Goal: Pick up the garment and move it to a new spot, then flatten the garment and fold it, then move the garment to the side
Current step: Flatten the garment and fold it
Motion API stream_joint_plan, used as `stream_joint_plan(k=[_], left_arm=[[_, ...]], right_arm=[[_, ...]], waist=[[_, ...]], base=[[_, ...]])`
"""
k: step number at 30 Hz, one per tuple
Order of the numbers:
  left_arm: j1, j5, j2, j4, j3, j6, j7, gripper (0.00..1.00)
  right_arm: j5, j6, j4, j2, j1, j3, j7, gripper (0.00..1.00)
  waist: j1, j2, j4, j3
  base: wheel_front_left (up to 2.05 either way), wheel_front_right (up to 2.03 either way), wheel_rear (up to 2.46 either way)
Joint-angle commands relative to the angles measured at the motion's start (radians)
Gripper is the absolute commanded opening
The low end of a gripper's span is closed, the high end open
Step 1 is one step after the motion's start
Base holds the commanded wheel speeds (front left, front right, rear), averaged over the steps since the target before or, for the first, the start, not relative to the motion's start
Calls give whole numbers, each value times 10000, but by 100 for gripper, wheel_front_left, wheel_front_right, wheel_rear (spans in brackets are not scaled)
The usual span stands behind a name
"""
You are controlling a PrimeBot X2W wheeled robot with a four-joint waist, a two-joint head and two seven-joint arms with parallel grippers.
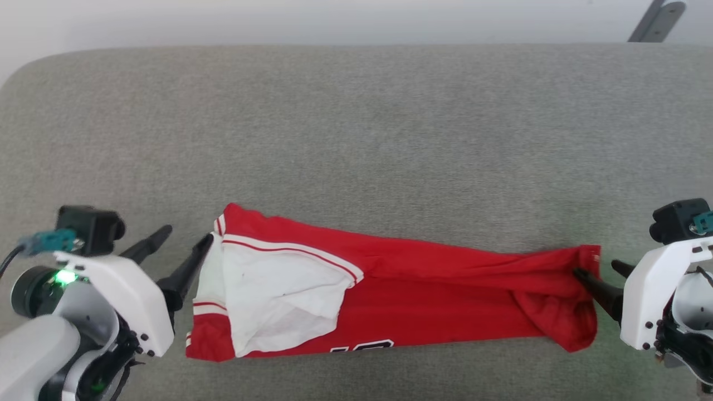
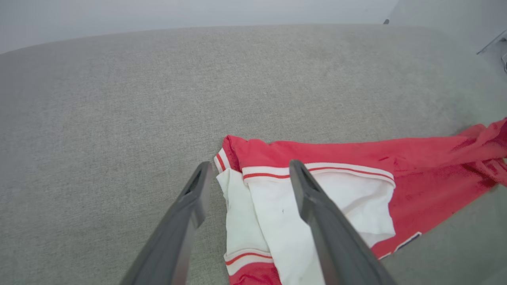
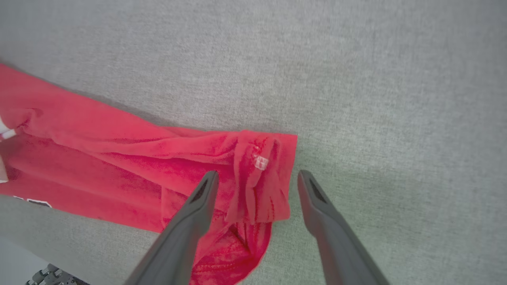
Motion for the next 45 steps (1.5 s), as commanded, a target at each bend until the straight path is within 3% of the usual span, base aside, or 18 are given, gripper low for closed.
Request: stream_joint_plan(k=[1, 9, 17, 18, 19, 24, 33, 34, 35, 45], left_arm=[[368, 84, -75, 21, 158, 29, -567, 100], [1459, -170, -297, 245, 426, 93, -2270, 100], [2248, -282, -672, 438, 611, -1, -2966, 100], [2326, -290, -731, 481, 704, 12, -3017, 100], [2400, -214, -743, 536, 781, -11, -3064, 100], [3010, -59, -1173, 882, 1431, -222, -3202, 100], [4687, 1916, -2770, 1591, 4360, -1108, -3211, 100], [4687, 1916, -2770, 1591, 4360, -1108, -3211, 100], [5056, 2391, -3181, 1669, 4991, -1379, -3207, 100], [6072, 3998, -4565, 2104, 6771, -2451, -3207, 100]], right_arm=[[-63, -7, 233, 79, -137, -50, 171, 100], [-465, -7, 1901, -56, -668, 161, 502, 100], [-230, -5, 3733, 303, -917, 779, 1121, 100], [-132, -5, 3881, 364, -905, 924, 1302, 78], [9, 1, 3885, 387, -904, 1150, 1414, 0], [421, 18, 3825, 163, -1224, 1107, 1304, 0], [641, -11, 3477, -551, -1656, 439, 1158, 0], [641, -11, 3477, -551, -1656, 439, 1158, 0], [613, -11, 3476, -715, -1684, 217, 1121, 0], [120, -11, 4172, -1653, -1750, -909, 969, 0]], waist=[[0, 0, 147, 82], [0, 0, 731, 269], [0, 0, 1187, 324], [0, 0, 1223, 320], [0, 0, 1247, 318], [0, 0, 1268, 215], [0, 0, 1087, -163], [0, 0, 1087, -163], [0, 0, 1054, -242], [0, 0, 992, -622]], base=[[0, 0, 0], [0, 0, 0], [0, 0, 0], [0, 0, 0], [0, 0, 0], [0, 0, 0], [0, 0, 0], [0, 0, 0], [0, 0, 0], [0, 0, 0]])
